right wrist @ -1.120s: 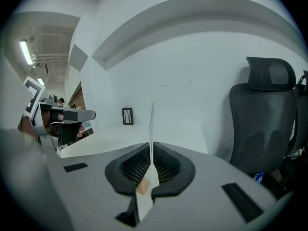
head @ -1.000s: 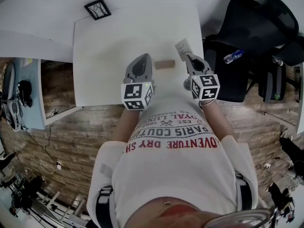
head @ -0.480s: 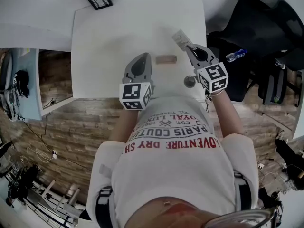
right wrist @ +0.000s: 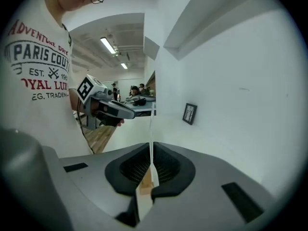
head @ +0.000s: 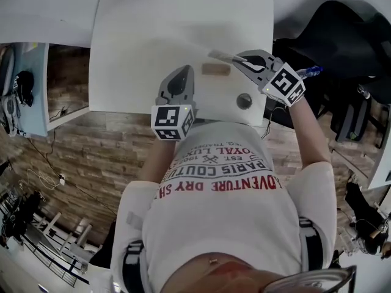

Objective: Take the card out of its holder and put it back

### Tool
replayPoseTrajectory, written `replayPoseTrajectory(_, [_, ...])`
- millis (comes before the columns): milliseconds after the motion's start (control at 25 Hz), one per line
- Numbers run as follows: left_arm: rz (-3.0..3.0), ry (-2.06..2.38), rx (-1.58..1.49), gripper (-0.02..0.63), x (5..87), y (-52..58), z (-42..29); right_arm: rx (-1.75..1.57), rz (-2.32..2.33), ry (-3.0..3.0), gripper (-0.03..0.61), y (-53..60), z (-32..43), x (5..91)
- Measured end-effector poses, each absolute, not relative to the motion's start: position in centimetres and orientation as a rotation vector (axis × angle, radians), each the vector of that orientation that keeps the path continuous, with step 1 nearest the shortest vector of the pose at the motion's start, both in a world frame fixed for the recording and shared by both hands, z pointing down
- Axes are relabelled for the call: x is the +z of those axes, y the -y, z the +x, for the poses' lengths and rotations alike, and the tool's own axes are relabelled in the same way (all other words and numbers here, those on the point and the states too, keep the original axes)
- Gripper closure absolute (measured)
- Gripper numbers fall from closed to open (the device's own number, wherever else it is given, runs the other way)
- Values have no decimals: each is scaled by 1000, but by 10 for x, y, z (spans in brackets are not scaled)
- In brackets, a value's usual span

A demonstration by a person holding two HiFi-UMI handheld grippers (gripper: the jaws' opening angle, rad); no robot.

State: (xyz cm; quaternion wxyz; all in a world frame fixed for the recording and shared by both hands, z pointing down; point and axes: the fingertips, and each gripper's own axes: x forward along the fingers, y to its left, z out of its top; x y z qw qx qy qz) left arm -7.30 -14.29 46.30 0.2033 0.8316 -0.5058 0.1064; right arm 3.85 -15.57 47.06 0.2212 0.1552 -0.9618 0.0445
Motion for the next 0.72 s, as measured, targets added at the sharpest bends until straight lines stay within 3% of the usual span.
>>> replayPoseTrajectory(720, [2208,1488,317,589,483,129,-86,178,123,2631,543,143,23,505])
